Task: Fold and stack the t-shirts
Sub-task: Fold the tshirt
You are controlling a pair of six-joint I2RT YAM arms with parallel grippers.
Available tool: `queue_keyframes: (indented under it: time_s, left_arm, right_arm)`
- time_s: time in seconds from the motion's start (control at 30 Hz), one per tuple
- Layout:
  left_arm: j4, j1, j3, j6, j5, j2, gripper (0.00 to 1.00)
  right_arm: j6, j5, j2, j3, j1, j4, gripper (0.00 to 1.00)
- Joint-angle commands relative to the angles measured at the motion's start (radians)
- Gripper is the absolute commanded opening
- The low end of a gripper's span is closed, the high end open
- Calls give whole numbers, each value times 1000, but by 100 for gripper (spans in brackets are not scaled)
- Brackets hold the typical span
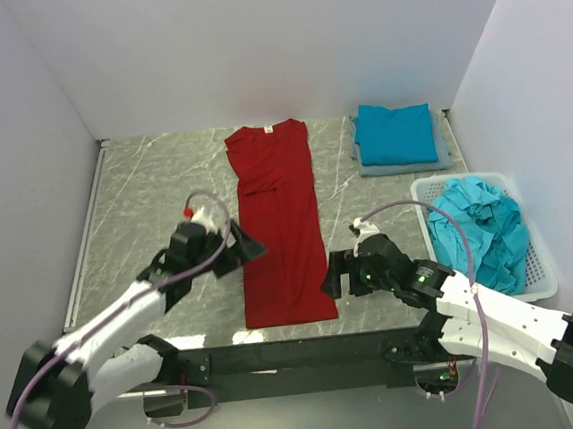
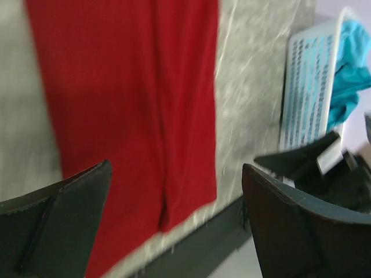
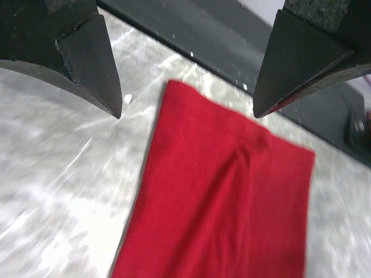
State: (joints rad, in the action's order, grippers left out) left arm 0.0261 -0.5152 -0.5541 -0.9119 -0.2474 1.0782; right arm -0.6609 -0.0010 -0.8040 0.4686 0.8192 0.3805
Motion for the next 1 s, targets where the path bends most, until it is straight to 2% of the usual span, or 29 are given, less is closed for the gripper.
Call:
queue_keyframes:
  time_s: [0.0, 0.13, 0.27, 0.53, 0.73, 0.83, 0.9, 0.97]
  left_arm:
    - [92, -49, 103, -158, 100, -184, 99]
    - [204, -108, 236, -245, 114, -366, 99]
    - [253, -153, 298, -300, 93, -452, 99]
    - [290, -198, 347, -344, 66, -422, 99]
    - [367, -221, 342, -355, 95, -383, 92]
    - [333, -223, 373, -366, 79, -379, 83]
    - [330, -224, 388, -375, 76, -373, 60]
    - [340, -224, 390, -378, 86, -370, 44]
  right_arm:
    - [7, -132, -32, -30, -6, -43, 100]
    - [23, -227, -69, -64, -5, -86, 99]
    - [21, -275, -106, -77, 1, -112, 98]
    - [-23, -284, -156, -100, 41, -167, 96]
    - [-57, -283, -192, -116, 51, -178, 90]
    - [-69, -278, -202, -123, 51, -187, 88]
    - [-74, -272, -207, -125, 51, -184, 87]
    - [-81, -255, -215, -125, 51, -177, 86]
